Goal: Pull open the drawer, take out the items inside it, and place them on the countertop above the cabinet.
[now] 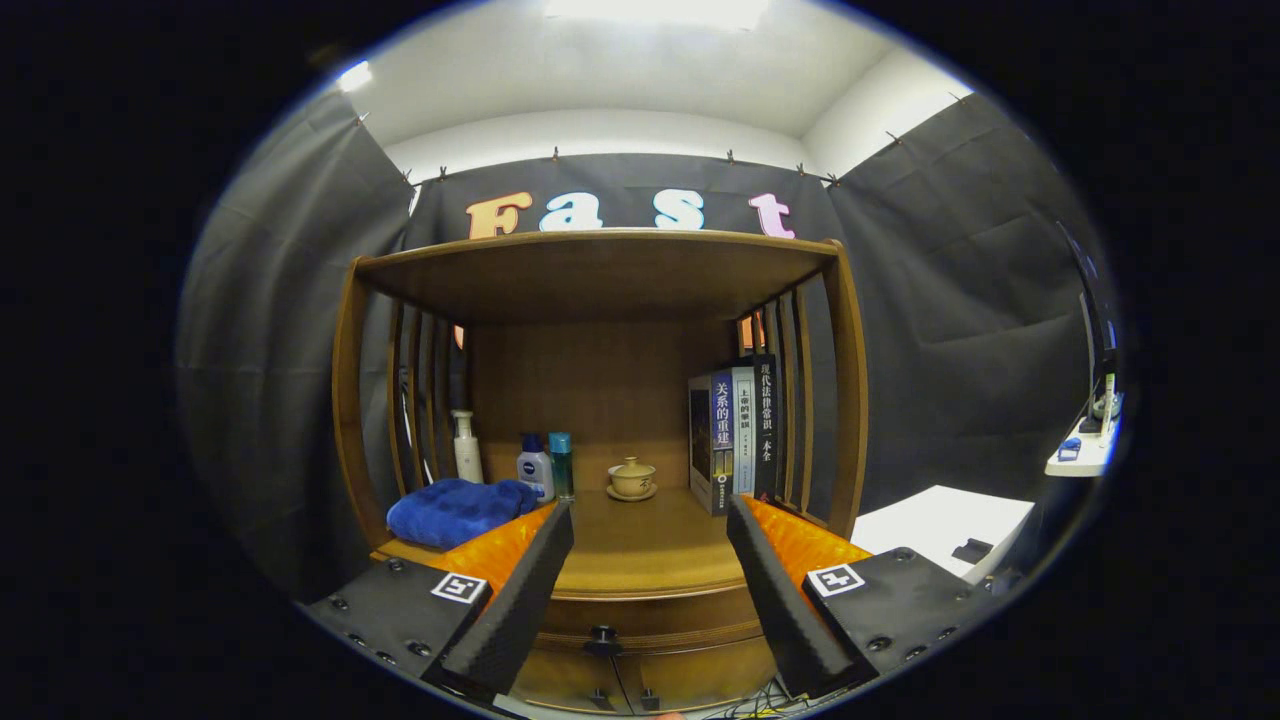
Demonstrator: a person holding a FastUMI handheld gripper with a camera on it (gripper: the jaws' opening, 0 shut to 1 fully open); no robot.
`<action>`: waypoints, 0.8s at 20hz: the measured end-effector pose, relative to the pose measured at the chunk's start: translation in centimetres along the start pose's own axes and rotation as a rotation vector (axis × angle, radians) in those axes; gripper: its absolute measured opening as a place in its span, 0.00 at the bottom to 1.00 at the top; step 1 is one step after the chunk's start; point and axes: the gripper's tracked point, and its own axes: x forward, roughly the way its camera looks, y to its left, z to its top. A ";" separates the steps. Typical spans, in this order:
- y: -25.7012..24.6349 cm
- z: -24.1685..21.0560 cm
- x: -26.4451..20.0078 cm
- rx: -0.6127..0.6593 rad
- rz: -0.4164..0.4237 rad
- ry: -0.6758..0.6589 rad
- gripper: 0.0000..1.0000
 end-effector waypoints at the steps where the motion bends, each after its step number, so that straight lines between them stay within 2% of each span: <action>1: 0.0 0.0 0.1 0.001 -0.001 0.000 1.00; 16: -1.3 -2.3 1.8 0.033 -0.017 0.002 1.00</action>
